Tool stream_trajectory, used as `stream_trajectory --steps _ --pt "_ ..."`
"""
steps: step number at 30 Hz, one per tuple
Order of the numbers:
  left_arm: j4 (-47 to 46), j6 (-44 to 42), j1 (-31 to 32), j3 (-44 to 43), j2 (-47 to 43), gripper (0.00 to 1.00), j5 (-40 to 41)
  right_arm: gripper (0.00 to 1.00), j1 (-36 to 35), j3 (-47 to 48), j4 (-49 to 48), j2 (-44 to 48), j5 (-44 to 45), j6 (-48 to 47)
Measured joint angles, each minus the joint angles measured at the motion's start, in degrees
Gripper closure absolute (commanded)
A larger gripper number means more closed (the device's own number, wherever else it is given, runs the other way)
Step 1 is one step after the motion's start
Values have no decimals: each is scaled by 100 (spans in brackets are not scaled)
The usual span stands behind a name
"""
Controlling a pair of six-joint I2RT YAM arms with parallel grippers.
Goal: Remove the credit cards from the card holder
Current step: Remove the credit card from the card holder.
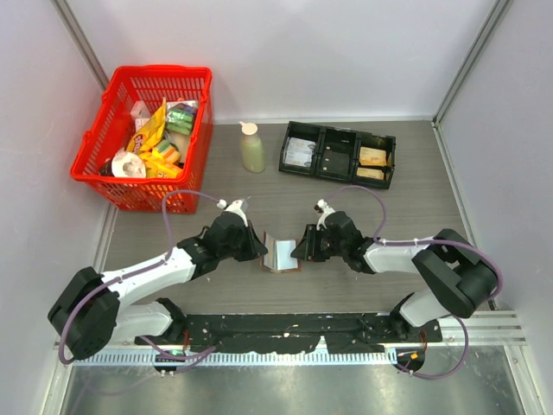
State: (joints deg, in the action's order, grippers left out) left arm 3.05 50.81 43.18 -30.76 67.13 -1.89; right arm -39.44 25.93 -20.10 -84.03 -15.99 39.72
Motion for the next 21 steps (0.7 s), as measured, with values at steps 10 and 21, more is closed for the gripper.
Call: stream_trajectory --steps 10,21 --pt "-129 31 236 -179 262 100 -35 71 -37 92 -970 -678 -214 240" --pt "-557 190 334 -181 538 100 -114 71 -72 92 -894 -625 -155 238"
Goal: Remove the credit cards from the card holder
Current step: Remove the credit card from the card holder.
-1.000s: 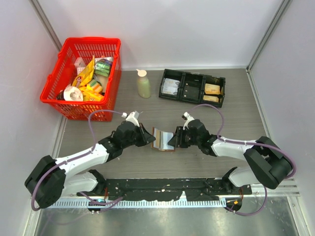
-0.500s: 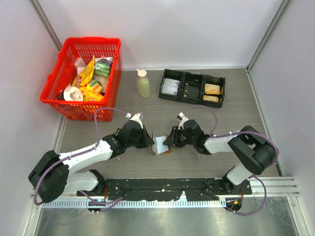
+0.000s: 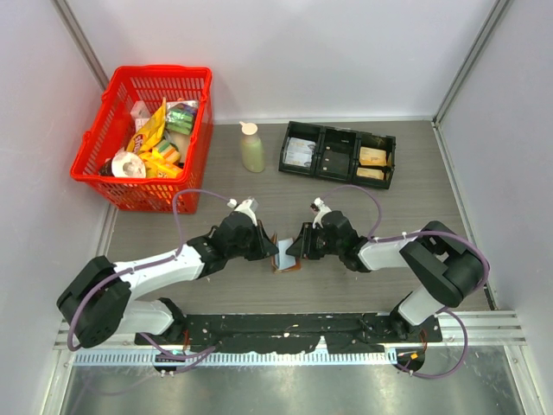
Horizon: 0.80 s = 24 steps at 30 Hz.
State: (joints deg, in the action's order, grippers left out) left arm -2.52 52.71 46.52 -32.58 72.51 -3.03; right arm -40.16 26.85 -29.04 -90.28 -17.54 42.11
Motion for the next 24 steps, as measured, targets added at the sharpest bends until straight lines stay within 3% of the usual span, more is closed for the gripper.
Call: stream_trajectory --steps 24 --pt "-313 236 15 96 90 98 -46 70 -13 -7 101 68 37 -13"
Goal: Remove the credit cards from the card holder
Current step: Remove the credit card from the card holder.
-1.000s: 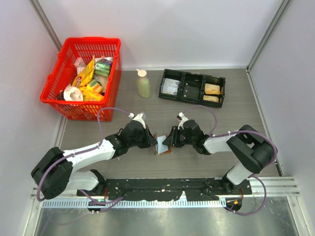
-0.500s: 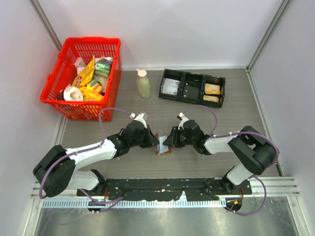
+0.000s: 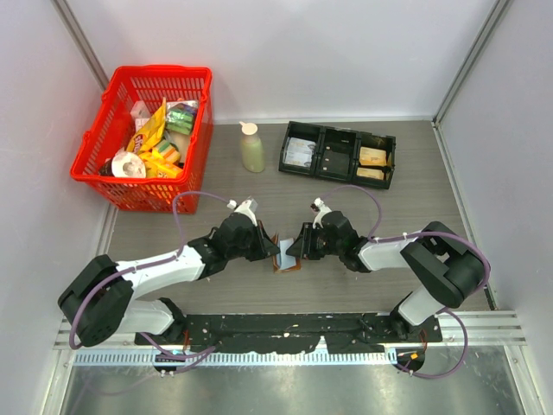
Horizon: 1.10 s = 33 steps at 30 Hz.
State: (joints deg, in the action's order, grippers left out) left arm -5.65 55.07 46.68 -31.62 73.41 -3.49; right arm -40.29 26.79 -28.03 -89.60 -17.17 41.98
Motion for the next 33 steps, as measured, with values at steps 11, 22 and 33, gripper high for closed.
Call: stream_trajectory --steps 11,22,33 --pt "-129 17 0 74 -7 97 -2 70 -2 0 -2 0 0 0" --pt "-129 26 7 122 -83 100 0 69 -4 -11 179 120 28 -17" --pt "15 201 42 693 -776 88 396 60 -26 208 1847 1029 785 -697"
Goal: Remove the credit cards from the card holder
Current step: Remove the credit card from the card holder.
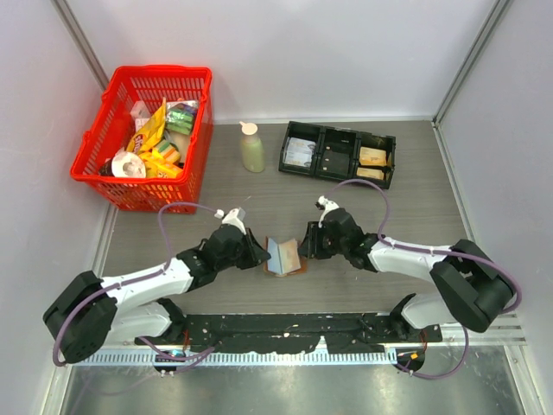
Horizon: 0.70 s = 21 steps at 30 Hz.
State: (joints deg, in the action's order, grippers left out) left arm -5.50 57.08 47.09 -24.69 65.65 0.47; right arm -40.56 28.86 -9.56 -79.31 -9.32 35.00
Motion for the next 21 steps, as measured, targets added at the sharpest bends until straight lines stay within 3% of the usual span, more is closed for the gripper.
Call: stream_trajectory --steps 7,10,15,21 --pt "372 57 7 236 -236 47 326 60 0 256 721 450 463 -352" --pt "761 13 7 249 -455 36 549 60 0 280 844 588 474 -396" --pt "1631 -212 7 -7 -1014 36 953 60 -28 302 861 614 361 -452" --pt "2076 -474 7 -778 -1316 45 1043 60 -92 352 708 509 -7 -448"
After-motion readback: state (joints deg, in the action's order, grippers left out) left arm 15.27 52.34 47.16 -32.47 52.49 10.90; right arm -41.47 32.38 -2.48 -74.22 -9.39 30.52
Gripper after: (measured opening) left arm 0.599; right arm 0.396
